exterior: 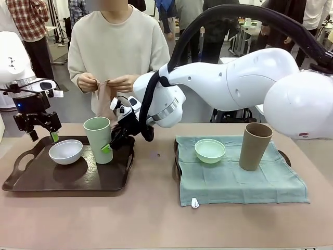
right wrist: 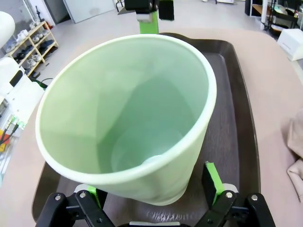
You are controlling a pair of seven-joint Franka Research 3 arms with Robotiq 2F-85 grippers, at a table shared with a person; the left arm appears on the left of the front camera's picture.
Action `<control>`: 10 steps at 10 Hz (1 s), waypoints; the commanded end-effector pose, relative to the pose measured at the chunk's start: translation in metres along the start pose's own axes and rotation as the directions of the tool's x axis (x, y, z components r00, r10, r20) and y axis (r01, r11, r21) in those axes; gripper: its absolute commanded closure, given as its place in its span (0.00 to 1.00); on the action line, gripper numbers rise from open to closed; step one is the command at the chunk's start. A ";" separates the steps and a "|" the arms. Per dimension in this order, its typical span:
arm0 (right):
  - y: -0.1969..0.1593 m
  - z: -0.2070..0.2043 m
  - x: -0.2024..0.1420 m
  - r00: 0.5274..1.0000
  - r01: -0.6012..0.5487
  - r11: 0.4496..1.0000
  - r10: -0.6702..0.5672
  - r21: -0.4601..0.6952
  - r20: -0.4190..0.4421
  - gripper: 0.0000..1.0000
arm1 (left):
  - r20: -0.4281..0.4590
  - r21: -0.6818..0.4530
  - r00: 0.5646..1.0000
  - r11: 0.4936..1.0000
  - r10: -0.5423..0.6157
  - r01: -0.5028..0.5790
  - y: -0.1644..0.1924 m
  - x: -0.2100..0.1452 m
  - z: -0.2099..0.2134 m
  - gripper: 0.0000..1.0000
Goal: Set up a tray with a mat and arrange the tableware.
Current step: Pick up the Picnic Bowl and Reusable plastic cup from the Handle tray in front of the human's position and hold them in the air.
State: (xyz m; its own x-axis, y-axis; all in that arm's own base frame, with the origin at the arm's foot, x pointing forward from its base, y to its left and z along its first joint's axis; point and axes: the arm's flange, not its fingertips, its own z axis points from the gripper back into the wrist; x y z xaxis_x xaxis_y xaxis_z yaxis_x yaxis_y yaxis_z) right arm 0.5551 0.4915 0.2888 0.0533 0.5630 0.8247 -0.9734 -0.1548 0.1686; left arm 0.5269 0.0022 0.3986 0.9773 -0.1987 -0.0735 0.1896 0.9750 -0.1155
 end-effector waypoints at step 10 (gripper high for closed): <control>-0.023 -0.037 0.005 0.996 -0.061 0.998 0.061 0.014 0.063 0.00 | -0.019 0.015 1.000 1.000 0.024 -0.024 -0.006 0.021 -0.043 0.12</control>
State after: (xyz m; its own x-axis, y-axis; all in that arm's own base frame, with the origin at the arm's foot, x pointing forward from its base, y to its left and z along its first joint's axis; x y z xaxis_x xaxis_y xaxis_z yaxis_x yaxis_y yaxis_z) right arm 0.5619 0.5188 0.2698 0.0346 0.5191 0.8540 -0.9718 -0.1821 0.1500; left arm 0.5390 -0.0080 0.3606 0.9755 -0.1943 -0.1029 0.1822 0.9764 -0.1164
